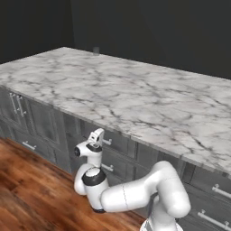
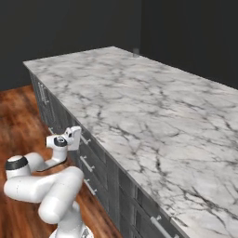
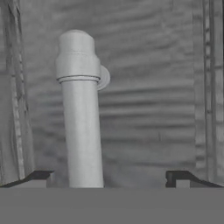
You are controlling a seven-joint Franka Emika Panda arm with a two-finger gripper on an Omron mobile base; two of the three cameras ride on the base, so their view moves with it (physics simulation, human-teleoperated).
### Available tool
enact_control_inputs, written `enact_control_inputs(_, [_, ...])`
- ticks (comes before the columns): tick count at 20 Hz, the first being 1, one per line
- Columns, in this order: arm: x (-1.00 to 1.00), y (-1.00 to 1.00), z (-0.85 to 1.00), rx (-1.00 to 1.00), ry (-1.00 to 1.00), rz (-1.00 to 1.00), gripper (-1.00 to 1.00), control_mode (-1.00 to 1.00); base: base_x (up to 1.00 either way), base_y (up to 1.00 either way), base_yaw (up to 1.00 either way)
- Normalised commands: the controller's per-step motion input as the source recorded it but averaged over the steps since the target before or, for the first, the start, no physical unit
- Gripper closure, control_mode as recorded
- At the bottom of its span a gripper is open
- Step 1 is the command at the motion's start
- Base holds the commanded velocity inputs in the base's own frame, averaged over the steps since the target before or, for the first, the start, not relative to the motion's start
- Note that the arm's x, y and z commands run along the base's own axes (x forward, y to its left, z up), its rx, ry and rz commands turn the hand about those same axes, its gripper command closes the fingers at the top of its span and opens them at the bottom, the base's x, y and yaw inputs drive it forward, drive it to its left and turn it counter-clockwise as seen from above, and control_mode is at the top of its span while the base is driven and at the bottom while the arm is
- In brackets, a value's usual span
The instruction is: Take a straw from the drawer in front and place it inside the glass cup on the dining counter.
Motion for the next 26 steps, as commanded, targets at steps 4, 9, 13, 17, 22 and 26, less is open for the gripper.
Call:
enact_control_inputs(4, [0.32, -0.13, -0.59, 0.0, 0.0, 0.08, -1.0, -1.0, 0.0, 0.0, 0.0])
enact_control_inputs(9, [0.29, -0.13, -0.62, 0.0, 0.0, 0.07, -1.0, -1.0, 0.0, 0.0, 0.0])
enact_control_inputs(13, [0.26, -0.06, -0.61, 0.0, 0.0, 0.07, 1.0, -1.0, 0.0, 0.0, 0.0])
enact_control_inputs(17, [0.04, -0.01, -0.57, 0.0, 0.0, 0.03, 1.0, -1.0, 0.0, 0.0, 0.0])
enact_control_inputs(22, [-0.16, 0.18, -0.48, -0.01, 0.0, 0.0, 1.0, -1.0, 0.0, 0.0, 0.0])
enact_control_inputs(26, [-0.44, 0.47, -0.28, -0.01, 0.0, 0.0, 1.0, -1.0, 0.0, 0.0, 0.0])
